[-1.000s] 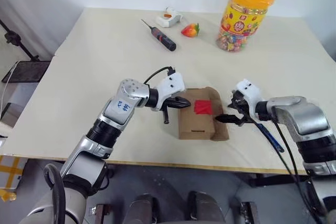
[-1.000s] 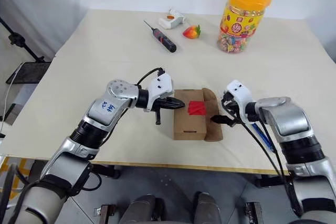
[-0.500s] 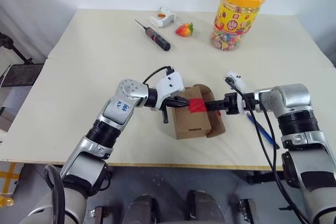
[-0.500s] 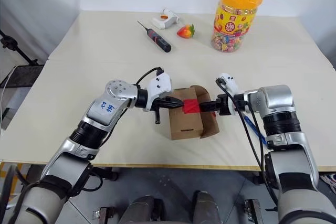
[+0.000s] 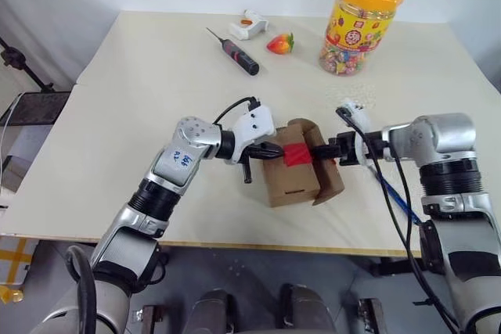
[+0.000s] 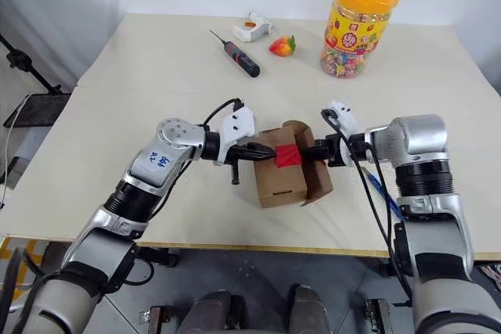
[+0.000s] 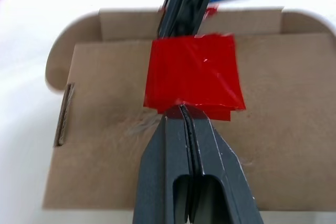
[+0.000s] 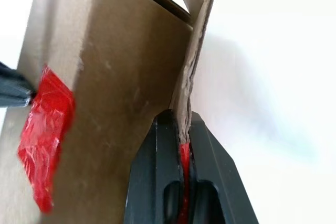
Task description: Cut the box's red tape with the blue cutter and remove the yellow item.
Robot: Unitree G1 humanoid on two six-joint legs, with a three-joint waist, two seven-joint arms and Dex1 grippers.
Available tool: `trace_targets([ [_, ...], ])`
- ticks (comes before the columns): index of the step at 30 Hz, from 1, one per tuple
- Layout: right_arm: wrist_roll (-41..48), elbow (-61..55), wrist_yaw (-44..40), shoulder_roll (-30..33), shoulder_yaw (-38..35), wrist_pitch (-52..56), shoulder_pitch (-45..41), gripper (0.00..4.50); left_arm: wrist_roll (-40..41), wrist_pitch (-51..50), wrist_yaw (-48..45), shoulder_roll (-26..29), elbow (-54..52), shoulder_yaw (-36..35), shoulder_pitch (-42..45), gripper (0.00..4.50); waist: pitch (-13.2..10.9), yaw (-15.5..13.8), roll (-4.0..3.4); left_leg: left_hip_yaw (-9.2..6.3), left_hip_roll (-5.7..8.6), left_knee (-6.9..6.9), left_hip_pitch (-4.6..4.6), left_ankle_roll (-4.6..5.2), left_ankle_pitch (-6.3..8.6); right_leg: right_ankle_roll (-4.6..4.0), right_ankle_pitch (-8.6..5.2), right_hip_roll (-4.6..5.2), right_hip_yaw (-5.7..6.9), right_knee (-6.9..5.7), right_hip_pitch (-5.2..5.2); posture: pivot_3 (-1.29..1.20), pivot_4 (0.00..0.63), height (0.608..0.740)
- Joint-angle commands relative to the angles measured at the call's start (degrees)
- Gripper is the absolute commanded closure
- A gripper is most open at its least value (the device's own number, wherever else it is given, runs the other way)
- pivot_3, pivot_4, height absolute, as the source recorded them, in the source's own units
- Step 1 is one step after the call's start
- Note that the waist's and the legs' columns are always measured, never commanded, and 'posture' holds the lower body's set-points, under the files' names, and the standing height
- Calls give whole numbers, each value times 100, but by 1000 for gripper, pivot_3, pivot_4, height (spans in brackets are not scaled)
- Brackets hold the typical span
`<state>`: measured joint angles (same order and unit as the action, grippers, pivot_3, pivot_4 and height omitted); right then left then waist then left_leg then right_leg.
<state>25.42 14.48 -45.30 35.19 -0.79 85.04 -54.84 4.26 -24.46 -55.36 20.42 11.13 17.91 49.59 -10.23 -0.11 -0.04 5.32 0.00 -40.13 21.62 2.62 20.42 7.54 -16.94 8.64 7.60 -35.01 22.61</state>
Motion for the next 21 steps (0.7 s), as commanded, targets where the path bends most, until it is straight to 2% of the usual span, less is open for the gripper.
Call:
trace_targets([
  [1,372,-1128,336,170,-485,644,-164,4486,-95,-62,74,4,14,89,-220,4500,0,-1,0,0,0,0,0,0,0,0,0,0,0,0,-1,0,150,740],
  [5,958,-1766,908,477,-427,746,-131,4486,-99,-34,172,-53,-44,-3,-280,4500,0,-32,0,0,2,-1,0,0,0,0,0,1,-1,2,-1,0,150,740],
  [12,2578,-2236,2288,1142,24,746,-364,4486,-116,10,322,-112,17,-63,-309,4500,-1,-90,1,5,2,0,0,0,0,0,0,1,-2,5,1,0,150,740],
  [17,3768,-1981,4374,992,638,746,-903,4486,-17,61,341,181,-98,-412,-405,4500,-1,-81,2,7,-1,0,3,0,0,0,0,1,-1,6,5,0,150,740],
  [21,4774,-1697,5841,878,846,746,-1156,4486,726,-288,115,279,-381,-1098,-314,4500,-1,-12,2,4,-9,2,8,0,0,-1,-1,-2,4,6,9,0,150,740],
])
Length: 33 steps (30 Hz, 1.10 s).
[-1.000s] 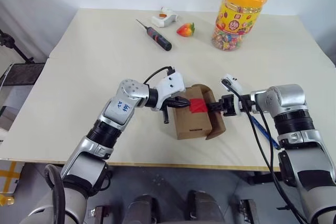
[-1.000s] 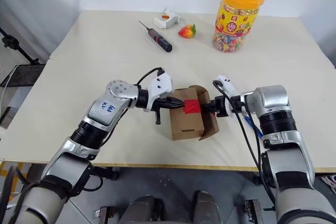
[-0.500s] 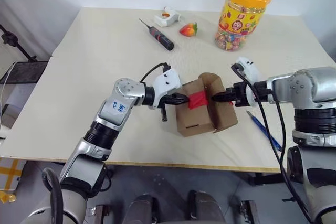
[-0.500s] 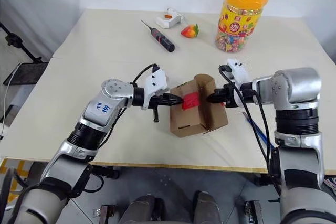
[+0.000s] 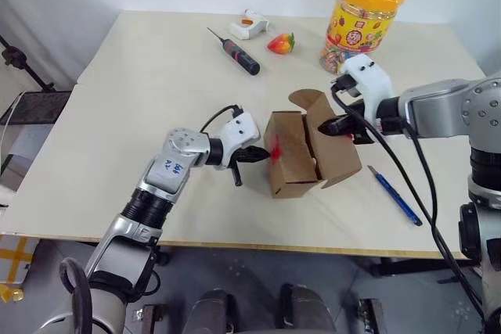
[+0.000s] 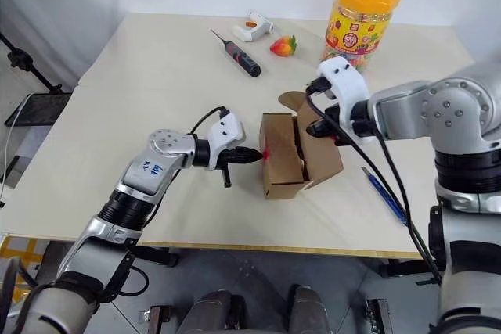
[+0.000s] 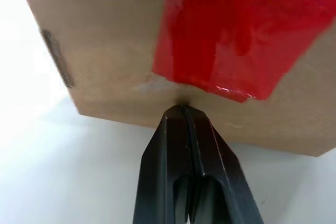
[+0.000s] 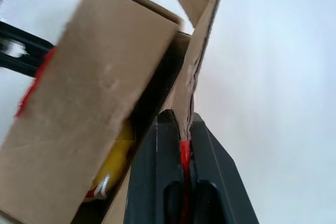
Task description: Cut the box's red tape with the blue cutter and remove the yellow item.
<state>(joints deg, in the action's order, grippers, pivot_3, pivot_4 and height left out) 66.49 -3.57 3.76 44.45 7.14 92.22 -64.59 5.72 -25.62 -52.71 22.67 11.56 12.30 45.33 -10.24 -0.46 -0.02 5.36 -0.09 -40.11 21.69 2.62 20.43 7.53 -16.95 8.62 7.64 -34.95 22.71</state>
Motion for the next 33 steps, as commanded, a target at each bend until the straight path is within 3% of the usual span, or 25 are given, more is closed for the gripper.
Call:
trace_targets([
  [1,908,133,1216,-58,102,28,-215,4486,767,-255,-197,49,-476,-688,164,4500,0,30,0,-1,0,0,2,0,0,0,0,0,0,0,0,0,150,740],
  [6,1824,307,2288,-105,254,28,-301,4486,1453,-598,-349,15,-691,-1117,490,4500,0,35,0,-17,6,-6,34,1,0,1,0,4,16,8,15,0,150,740],
  [11,2344,503,2887,-59,316,28,-375,4486,1401,-471,-582,-87,-690,-686,631,4500,0,40,0,-20,9,-4,49,2,0,1,0,3,25,8,28,0,150,740],
  [16,2668,570,3307,36,284,27,-412,4486,947,31,-1044,85,-690,74,473,4500,0,55,0,-13,9,-1,60,3,0,1,1,2,22,7,44,0,150,740],
  [33,4191,509,4152,940,998,-784,-459,4486,-273,1176,-1849,1014,-157,1003,288,4500,0,30,0,-1,5,-4,73,7,-1,1,1,3,9,-1,71,0,150,740],
])
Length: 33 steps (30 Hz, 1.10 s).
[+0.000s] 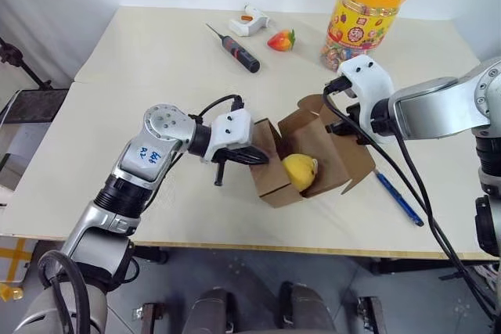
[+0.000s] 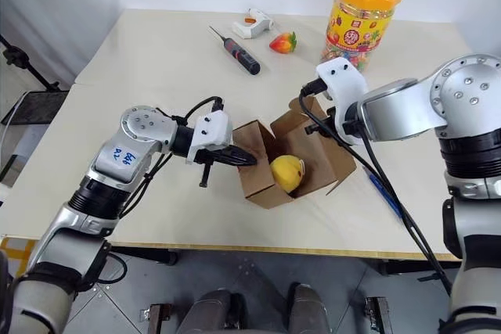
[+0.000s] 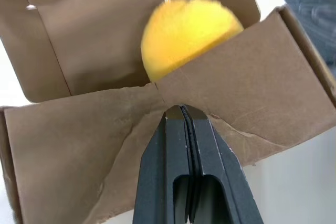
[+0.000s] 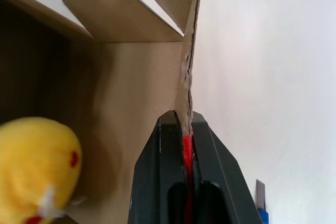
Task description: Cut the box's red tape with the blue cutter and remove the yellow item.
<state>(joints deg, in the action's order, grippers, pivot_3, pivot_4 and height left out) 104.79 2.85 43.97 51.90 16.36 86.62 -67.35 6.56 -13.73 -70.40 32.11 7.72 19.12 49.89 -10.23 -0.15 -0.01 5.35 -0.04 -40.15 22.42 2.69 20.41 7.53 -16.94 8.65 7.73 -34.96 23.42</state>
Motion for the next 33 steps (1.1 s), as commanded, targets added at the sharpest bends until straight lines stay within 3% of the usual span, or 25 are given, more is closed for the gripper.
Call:
trace_targets([
  [1,453,-141,183,251,137,-297,-175,4486,-362,3,-88,79,230,308,-185,4500,0,-5,0,-1,0,-1,-1,1,0,0,0,0,0,0,-1,0,150,740],
  [14,819,-430,515,610,331,-1093,913,4486,-579,-156,396,39,158,128,-724,4500,-7,-124,15,-15,2,-24,36,10,0,2,1,6,13,4,13,0,150,740],
  [20,-662,-1174,-358,251,-44,-1333,1494,4486,-633,59,960,-366,693,-82,-621,4500,-6,-136,15,-14,0,-33,40,11,-1,6,3,5,15,4,11,0,150,740],
  [22,-828,-1292,-674,184,-150,-1267,1652,4067,-632,129,1114,-463,829,-195,-582,4500,-6,-136,15,-13,0,-41,43,11,-1,8,4,5,13,1,12,0,150,740],
  [25,-1138,-1444,-1032,127,-313,-1217,1803,3191,-500,-38,1068,-516,867,-307,-548,3923,-6,-133,15,-15,-1,-48,47,11,-1,9,5,4,14,-1,13,0,150,740],
  [33,-2795,-1953,-3482,1162,-990,-1250,2142,461,72,-658,459,49,561,-879,-184,1558,-7,-135,15,-15,0,-56,69,12,0,9,5,2,19,-1,30,0,150,740],
])
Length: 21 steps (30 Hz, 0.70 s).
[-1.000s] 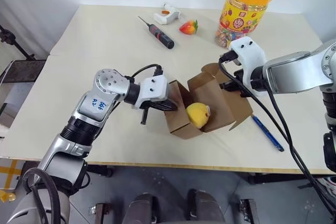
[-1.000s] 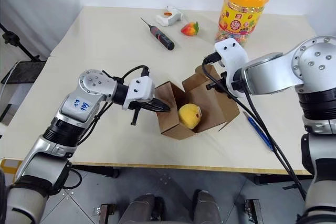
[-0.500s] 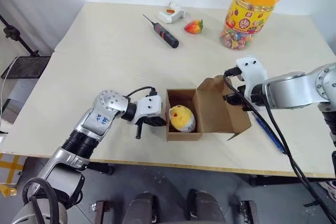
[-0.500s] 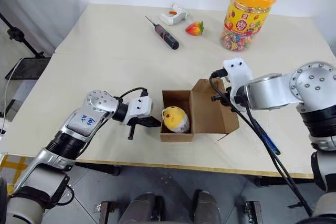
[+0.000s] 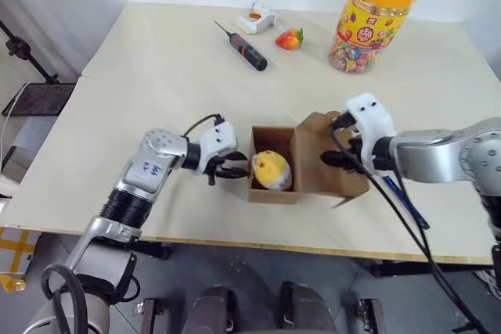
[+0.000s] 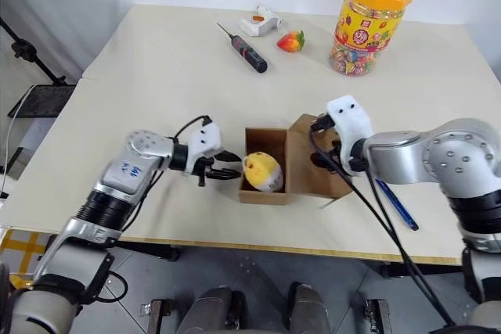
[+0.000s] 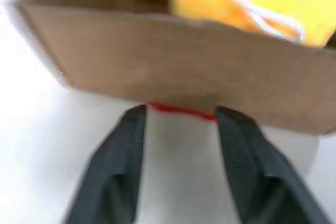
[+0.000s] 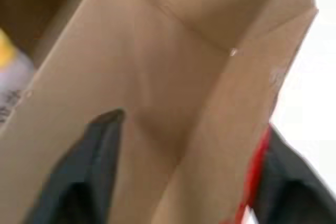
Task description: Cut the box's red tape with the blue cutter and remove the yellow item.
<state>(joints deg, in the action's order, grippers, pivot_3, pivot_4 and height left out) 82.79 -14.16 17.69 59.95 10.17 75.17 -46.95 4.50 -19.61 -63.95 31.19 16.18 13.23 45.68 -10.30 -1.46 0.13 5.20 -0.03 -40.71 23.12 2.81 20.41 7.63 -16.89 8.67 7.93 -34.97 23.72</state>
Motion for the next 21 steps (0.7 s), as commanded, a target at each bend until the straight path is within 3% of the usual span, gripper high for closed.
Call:
trace_targets([
  [1,-771,-289,-1110,439,-421,-139,156,134,333,-89,-229,161,-319,-331,282,1278,0,-5,0,0,1,-1,0,0,0,1,0,0,1,1,-1,0,150,740],
  [5,-1538,-454,-2518,1017,-916,-576,550,0,707,-32,-278,8,-697,-609,525,19,-1,-25,-1,2,2,-6,0,1,1,5,3,0,-2,1,-3,0,150,740],
  [8,-1837,-618,-3866,1579,-1595,-1005,1041,0,885,182,-190,-276,-942,-659,748,19,-5,-56,-2,2,7,-16,16,5,3,9,5,2,5,4,-2,0,150,740],
  [12,-2285,-887,-4947,1996,-2071,-1297,1835,0,694,111,-515,-473,-990,-24,933,19,-4,-48,0,5,5,-20,2,9,5,16,8,0,3,8,-17,0,150,740],
  [18,-2655,-1083,-5089,1828,-2486,-1301,2228,0,297,293,-1088,-510,-691,832,1016,19,-4,-12,0,6,3,-32,-8,9,5,21,11,-2,-13,-3,-19,0,150,740],
  [21,-2593,-1423,-4793,1527,-2829,-1069,2475,0,-460,792,-1008,-641,126,1423,1289,19,-4,-13,0,5,1,-32,-10,8,5,20,11,-5,-13,-3,-18,0,150,740],
])
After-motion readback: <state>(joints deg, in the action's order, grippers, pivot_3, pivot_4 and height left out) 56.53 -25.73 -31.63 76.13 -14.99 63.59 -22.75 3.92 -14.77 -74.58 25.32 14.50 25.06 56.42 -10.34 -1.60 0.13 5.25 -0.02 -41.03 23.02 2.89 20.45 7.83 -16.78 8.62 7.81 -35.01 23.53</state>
